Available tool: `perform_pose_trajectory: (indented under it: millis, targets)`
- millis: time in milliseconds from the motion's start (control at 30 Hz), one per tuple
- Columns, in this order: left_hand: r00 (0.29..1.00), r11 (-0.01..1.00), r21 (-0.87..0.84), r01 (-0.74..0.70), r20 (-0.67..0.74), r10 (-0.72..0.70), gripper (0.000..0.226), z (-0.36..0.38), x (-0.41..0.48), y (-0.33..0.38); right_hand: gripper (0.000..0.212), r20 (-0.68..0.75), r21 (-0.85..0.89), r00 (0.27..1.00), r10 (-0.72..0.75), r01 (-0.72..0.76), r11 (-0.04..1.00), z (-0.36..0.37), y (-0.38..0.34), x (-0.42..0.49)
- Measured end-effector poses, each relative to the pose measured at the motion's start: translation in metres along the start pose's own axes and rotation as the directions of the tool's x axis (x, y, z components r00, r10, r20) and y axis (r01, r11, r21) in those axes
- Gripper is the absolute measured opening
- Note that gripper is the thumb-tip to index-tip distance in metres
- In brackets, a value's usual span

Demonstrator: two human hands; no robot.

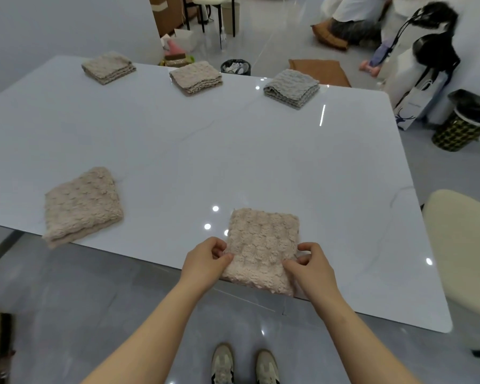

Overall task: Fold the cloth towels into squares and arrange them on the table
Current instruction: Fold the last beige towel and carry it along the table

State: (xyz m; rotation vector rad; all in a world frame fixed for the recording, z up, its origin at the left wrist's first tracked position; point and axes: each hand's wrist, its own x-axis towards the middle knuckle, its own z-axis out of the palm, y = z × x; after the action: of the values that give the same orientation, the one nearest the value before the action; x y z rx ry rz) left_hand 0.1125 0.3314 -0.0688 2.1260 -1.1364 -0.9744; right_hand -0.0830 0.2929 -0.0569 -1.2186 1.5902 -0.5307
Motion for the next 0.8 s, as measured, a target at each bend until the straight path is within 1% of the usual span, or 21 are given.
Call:
perform_pose_trajectory:
  millis: [100, 200, 333, 467, 600, 700, 767, 800]
  targets:
    - [1.000, 1.000, 0.023, -0.006, -0.013, 0.006, 0.011, 0.003, -0.001, 0.000, 0.033, 0.008, -0.012, 1.000, -0.018, 0.018, 1.000, -0.001, 0.003, -0.003]
    - [0.999, 1.000, 0.031, 0.002, -0.042, 0.000, 0.010, 0.007, -0.002, 0.002, 0.035, -0.012, 0.010, 0.999, -0.041, 0.041, 0.999, -0.002, 0.004, -0.005]
    - [0.996, 1.000, -0.020, 0.015, -0.086, -0.017, 0.010, 0.011, -0.005, 0.005, 0.030, -0.065, 0.055, 0.997, -0.032, 0.035, 0.998, -0.002, 0.006, -0.004]
    - [0.992, 0.999, -0.036, 0.014, -0.122, -0.018, 0.011, 0.013, -0.005, 0.006, 0.026, -0.085, 0.038, 0.995, -0.042, 0.046, 0.998, 0.001, 0.005, -0.002]
    - [0.995, 1.000, 0.003, 0.011, -0.096, -0.011, 0.010, 0.011, -0.006, 0.005, 0.029, -0.075, 0.025, 0.996, -0.040, 0.042, 0.999, -0.001, 0.006, -0.001]
    - [0.997, 0.999, 0.040, 0.024, -0.072, -0.021, 0.011, 0.011, -0.006, 0.007, 0.035, -0.060, 0.047, 0.998, -0.018, 0.021, 0.999, -0.003, 0.003, -0.002]
    - [0.996, 1.000, 0.011, 0.024, -0.085, -0.023, 0.016, 0.008, -0.007, 0.010, 0.037, -0.075, 0.068, 0.997, -0.019, 0.024, 0.997, -0.004, -0.001, -0.003]
    - [0.994, 1.000, -0.008, 0.018, -0.105, -0.019, 0.019, 0.007, -0.007, 0.012, 0.037, -0.098, 0.057, 0.994, -0.042, 0.048, 0.997, -0.003, -0.004, -0.003]
